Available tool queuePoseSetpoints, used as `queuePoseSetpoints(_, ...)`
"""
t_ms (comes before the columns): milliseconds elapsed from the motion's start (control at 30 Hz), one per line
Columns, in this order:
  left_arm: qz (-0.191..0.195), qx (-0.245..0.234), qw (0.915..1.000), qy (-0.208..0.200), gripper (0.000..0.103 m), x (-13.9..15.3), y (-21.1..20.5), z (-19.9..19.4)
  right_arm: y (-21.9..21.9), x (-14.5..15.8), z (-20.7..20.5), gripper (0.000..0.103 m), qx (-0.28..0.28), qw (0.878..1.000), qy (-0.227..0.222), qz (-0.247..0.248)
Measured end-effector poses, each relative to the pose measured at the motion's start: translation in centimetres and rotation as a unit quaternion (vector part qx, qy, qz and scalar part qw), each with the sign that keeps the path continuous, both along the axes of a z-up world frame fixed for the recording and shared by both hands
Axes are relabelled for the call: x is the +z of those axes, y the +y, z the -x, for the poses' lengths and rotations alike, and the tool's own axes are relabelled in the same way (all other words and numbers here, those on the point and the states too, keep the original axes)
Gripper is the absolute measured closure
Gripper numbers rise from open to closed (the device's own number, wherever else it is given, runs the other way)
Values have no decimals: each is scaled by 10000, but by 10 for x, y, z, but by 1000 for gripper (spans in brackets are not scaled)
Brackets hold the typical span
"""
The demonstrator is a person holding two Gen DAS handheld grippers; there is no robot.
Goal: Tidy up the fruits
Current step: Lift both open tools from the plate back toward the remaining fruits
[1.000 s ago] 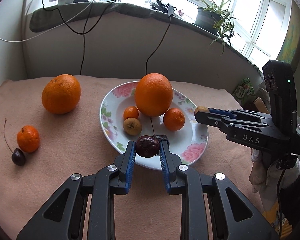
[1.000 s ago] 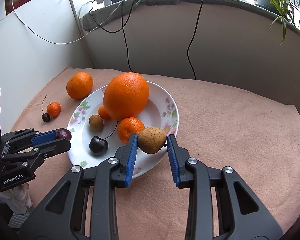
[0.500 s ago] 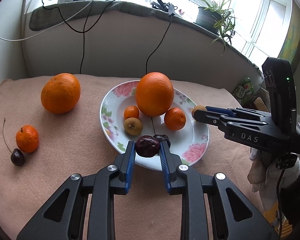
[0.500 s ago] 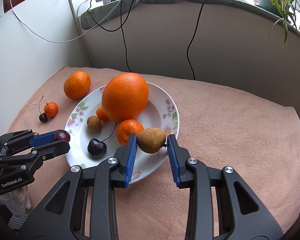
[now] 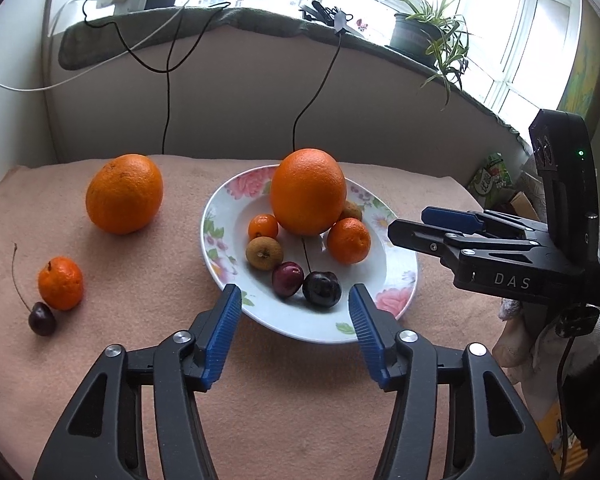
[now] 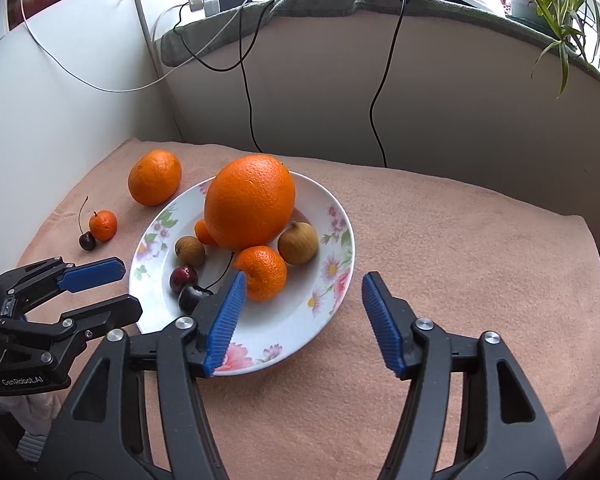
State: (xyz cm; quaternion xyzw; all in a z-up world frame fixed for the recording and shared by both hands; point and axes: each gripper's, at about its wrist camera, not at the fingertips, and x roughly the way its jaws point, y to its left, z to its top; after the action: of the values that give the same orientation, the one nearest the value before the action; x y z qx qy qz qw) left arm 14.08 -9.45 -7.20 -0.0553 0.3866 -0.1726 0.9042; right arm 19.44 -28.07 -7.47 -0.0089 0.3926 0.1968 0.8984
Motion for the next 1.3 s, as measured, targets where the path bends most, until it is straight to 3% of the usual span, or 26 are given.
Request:
queuePoseSetpoints(100,-68,55,10000,-16,41,2,-1,1,-3,1,1,31,-26,10000,26,-49)
queuePoseSetpoints(167,-142,119,9998,-27,29,3,-1,2,-5,1,1,28,-44,9999,72,-145)
queuePoseSetpoints(233,-231,184,9996,-43,26,4,-1,3,-8,2,1,24,-80,9997,91,-218)
queuePoseSetpoints(433,-391,307,9987,-65,25,6,0,6,-10,2,4,21,-202,9996,109,-134)
queuePoseSetpoints(767,-367,391,9984,-186,25,11,7,13,-11,7,16,20,-4,9988,29,-487)
queuePoseSetpoints(933,-425,490,9975,-266,25,15,15,19,3,13,25,20,175,9996,-113,-184)
queuePoseSetpoints(1100,-397,592,9970,-296,25,16,26,24,15,14,26,20,295,9995,37,-106)
queuePoseSetpoints(1300,-357,727,9959,-398,25,20,47,31,31,22,30,20,420,9991,-85,-40)
